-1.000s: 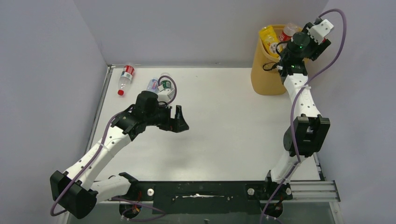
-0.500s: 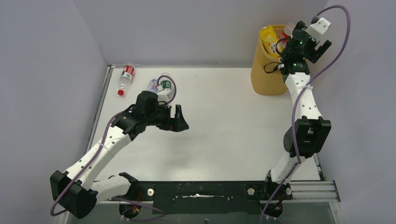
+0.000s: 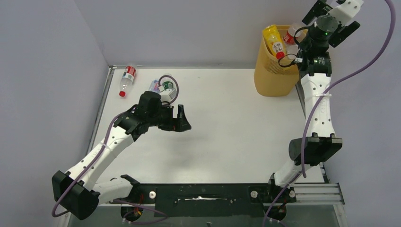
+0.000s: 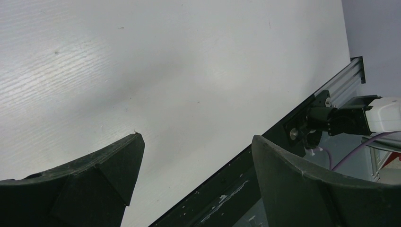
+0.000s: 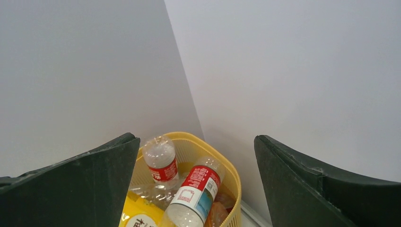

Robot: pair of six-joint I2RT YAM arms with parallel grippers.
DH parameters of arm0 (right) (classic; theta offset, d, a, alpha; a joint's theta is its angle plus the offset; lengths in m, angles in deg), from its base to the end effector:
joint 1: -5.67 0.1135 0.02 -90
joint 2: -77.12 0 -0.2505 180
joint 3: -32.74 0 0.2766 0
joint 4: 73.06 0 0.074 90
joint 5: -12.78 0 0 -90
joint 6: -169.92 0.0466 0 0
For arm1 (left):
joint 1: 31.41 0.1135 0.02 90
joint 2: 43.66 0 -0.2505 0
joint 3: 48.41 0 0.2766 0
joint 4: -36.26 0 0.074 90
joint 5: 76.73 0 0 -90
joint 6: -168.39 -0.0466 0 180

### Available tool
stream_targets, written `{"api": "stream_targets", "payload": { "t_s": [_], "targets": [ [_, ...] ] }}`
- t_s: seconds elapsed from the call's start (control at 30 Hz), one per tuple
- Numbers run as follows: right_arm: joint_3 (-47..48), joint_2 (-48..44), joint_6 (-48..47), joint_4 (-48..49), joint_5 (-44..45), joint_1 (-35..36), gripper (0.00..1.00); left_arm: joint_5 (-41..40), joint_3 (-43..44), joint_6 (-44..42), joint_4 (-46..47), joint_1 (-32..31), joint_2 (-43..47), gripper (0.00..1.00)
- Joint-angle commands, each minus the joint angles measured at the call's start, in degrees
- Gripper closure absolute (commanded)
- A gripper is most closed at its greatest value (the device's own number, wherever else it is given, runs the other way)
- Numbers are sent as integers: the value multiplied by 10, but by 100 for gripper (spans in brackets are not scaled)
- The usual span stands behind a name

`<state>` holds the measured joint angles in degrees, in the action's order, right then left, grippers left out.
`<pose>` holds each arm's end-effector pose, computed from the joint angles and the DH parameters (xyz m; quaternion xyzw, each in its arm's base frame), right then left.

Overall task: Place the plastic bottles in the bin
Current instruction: Pick up the plastic bottle at the center of the board.

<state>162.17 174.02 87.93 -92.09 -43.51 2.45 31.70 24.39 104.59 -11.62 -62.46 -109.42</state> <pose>0.3909 -0.0479 0.5372 0.2846 0.5674 -0.1479 0.7584 0.2332 -0.1576 0.2985 0.1045 0.8940 -0.3245 0.2906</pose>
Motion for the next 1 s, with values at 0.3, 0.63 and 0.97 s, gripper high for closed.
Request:
{"api": "stream_targets", "payload": {
  "t_s": [0.3, 0.63, 0.97],
  "targets": [
    [73, -29, 71, -177, -194, -4, 2, -48, 0, 32, 21, -3, 7, 14],
    [-38, -129, 79, -239, -252, 121, 2, -128, 11, 30, 21, 60, -67, 14],
    [-221, -259, 147, -268, -278, 190, 6, -233, 62, -10, 64, 128, -186, 20]
  ]
}}
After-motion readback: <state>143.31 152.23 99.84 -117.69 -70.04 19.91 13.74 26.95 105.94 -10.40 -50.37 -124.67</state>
